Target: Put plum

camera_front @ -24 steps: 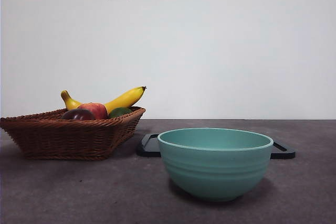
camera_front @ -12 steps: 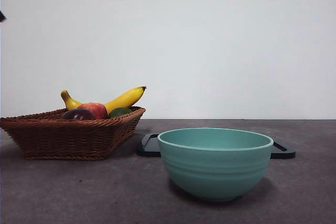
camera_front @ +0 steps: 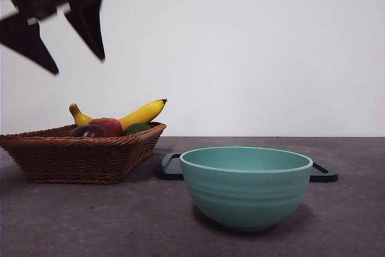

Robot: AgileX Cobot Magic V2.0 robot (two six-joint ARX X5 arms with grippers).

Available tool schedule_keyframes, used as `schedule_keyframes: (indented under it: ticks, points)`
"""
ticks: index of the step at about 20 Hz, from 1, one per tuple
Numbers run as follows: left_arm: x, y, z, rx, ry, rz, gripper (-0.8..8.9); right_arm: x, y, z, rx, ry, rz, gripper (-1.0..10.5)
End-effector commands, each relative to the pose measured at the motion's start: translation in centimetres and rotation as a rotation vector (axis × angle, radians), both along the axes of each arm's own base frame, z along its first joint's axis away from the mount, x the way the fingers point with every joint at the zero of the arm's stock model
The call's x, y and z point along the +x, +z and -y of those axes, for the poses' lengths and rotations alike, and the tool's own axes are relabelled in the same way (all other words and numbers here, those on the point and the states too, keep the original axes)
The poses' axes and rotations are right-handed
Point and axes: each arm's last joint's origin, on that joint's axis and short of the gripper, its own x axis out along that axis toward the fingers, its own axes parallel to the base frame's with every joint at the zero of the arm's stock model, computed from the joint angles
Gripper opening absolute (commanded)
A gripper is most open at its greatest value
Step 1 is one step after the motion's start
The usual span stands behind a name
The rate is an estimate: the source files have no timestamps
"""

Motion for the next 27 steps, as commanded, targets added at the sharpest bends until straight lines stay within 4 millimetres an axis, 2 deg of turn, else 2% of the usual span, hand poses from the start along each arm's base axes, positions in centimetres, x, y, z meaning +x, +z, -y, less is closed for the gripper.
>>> schedule_keyframes:
  ticks: [1,9,18,21,23,25,27]
  points:
    - [1.6,-1.3,0.8,0.055,-0.009,-0.013,4.91,0.1,0.6,-0.1,0.011,-0.001,0.015,4.0]
    - [4.7,-6.0,2.1,0.124,0.006,-0.064,4.91,0.1,0.6,-0.1,0.011,-0.001,0.015,4.0]
    - [6.2,-9.6,2.8,0.149,-0.005,-0.136,4.86,0.1,0.6,-0.1,0.011,-0.001,0.015,4.0]
    - [6.2,-9.9,2.9,0.151,-0.007,-0.144,3.68,0.1,0.6,-0.1,0.01,-0.001,0.015,4.0]
    - [6.2,-9.9,2.9,0.15,-0.007,-0.144,3.55,0.1,0.6,-0.1,0.01,-0.001,0.015,4.0]
    - [6.2,-9.9,2.8,0.153,-0.007,-0.151,2.83,0.1,0.6,-0.1,0.01,-0.001,0.015,4.0]
    - [6.1,-9.8,2.8,0.153,-0.007,-0.154,2.72,0.1,0.6,-0.1,0.01,-0.001,0.015,4.0]
